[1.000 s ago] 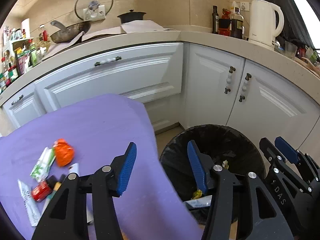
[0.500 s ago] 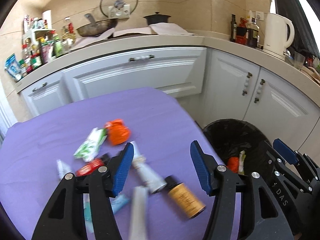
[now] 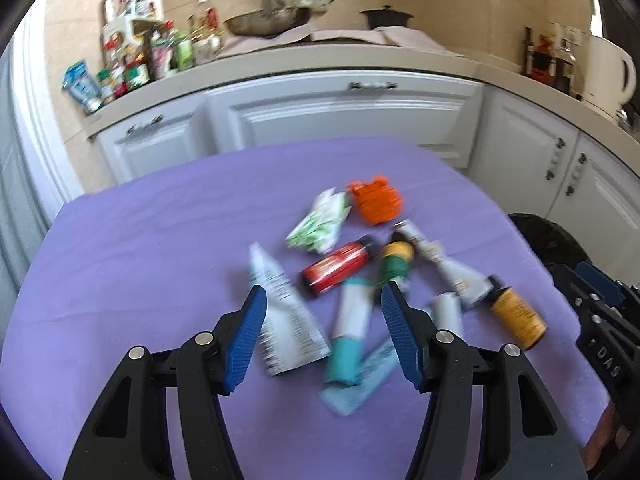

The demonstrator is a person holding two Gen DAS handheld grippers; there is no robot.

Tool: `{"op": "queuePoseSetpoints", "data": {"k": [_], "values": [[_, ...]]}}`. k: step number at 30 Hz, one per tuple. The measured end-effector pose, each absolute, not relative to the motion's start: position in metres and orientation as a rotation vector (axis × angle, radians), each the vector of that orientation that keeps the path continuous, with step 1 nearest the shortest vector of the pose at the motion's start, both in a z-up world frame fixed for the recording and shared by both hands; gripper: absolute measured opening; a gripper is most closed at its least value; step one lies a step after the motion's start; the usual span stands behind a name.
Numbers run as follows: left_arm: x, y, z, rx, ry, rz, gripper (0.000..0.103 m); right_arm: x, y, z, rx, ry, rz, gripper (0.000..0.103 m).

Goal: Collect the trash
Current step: 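Grasp the amber bottle with the right tool while the left tool grasps the white tube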

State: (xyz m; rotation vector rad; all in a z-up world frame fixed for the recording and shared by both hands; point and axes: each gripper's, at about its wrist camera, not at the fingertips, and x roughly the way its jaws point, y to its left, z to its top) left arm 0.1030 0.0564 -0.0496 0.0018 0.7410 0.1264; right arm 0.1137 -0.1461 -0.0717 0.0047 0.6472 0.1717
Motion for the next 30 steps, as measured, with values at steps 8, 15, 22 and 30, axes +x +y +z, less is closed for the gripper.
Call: {"op": "queuePoseSetpoints", "data": {"k": [8,15,22,30], "values": [[0.094,0.085,-0.063,-0.031,0.786,0.164,0.059,0.116,-0.121,-0.082,-0.049,0.728,0.227,0.038],[0.088,0.09,-0.068,-0.051,0.803,0.154,0.061,0.122,-0.108,-0.097,-0.093,0.824,0.248,0.038],[0.085,0.077,-0.068,-0.043,0.802,0.119,0.063,0.121,-0.102,-0.103,-0.12,0.843,0.26,0.023],[0.081,0.042,-0.066,-0.013,0.781,0.05,0.064,0.112,-0.122,-0.1,-0.05,0.811,0.238,0.023]]}}
